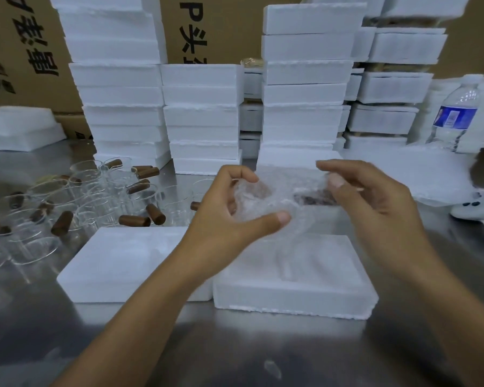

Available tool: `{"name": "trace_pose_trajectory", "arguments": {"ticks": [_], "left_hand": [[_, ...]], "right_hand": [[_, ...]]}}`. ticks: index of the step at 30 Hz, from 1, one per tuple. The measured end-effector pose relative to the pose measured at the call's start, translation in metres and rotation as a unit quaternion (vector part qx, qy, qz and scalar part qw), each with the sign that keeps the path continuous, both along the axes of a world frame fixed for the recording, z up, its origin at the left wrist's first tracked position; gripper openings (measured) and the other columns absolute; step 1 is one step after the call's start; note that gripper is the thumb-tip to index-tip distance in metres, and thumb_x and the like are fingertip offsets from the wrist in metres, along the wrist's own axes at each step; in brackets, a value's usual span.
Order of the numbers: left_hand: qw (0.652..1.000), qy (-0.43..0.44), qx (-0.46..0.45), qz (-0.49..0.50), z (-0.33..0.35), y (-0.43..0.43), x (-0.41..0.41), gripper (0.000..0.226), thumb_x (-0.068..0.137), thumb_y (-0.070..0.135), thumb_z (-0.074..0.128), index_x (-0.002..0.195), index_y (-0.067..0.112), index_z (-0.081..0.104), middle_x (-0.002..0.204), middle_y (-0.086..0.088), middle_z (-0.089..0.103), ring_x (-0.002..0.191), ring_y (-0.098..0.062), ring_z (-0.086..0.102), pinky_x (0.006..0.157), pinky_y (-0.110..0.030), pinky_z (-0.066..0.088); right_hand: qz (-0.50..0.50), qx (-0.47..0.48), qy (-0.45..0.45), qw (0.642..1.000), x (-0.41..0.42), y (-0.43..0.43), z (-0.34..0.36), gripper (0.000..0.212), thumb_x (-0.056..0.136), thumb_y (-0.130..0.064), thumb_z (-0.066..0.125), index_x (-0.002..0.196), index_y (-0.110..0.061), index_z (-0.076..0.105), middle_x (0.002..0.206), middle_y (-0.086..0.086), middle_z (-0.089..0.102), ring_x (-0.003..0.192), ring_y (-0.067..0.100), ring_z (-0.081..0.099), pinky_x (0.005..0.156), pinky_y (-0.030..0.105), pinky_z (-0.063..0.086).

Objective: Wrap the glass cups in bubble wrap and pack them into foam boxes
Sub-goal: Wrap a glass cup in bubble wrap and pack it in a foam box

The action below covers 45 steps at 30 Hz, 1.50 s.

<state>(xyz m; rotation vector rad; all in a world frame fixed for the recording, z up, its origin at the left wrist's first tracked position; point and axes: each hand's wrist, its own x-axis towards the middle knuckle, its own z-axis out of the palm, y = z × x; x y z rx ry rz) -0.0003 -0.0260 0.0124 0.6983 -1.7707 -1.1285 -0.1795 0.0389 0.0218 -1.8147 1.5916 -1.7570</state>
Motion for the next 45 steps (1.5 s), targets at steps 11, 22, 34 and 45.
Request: {"name": "trace_pose_trajectory", "arguments": {"ticks": [11,22,34,45], "left_hand": [[0.993,-0.082,0.075,-0.042,-0.002,-0.004,0.007,0.059,0.061,0.032,0.082,0.108,0.050,0.053,0.104,0.032,0.058,0.094,0.017,0.053,0.073,-0.005,0.043],[0.946,0.031,0.307,-0.101,0.004,-0.004,0.007,0.031,0.092,0.004,0.044,0.116,0.002,0.063,0.123,-0.010,0.065,0.122,-0.021,0.055,0.114,-0.038,0.029],[0.983,-0.014,0.183,0.033,0.002,-0.007,0.008,0.039,0.088,-0.013,0.050,0.097,0.022,0.066,0.099,0.000,0.074,0.100,-0.009,0.067,0.097,-0.024,0.046],[0.983,-0.172,0.061,0.028,0.011,-0.024,0.058,0.058,0.060,0.044,0.082,0.113,0.044,0.058,0.110,0.016,0.068,0.108,-0.002,0.061,0.094,-0.027,0.042]], "right_hand": [[0.153,0.261,-0.082,0.950,-0.013,0.002,0.006,0.039,0.063,-0.035,0.068,0.092,-0.009,0.068,0.085,0.013,0.073,0.064,0.018,0.067,0.088,0.040,0.051],[0.193,0.316,-0.024,0.929,-0.022,-0.001,-0.002,0.038,0.062,-0.033,0.069,0.090,-0.008,0.066,0.070,0.005,0.068,0.060,0.015,0.063,0.073,0.022,0.048],[0.131,0.331,0.081,0.931,-0.014,-0.001,-0.009,0.014,0.078,-0.037,0.069,0.080,-0.024,0.065,0.057,-0.017,0.062,0.045,0.000,0.051,0.052,0.013,0.038],[0.049,0.193,-0.164,0.966,-0.050,-0.010,-0.007,0.007,0.080,-0.019,0.069,0.085,-0.022,0.071,0.067,-0.003,0.061,0.047,0.007,0.043,0.047,0.015,0.036]]}}
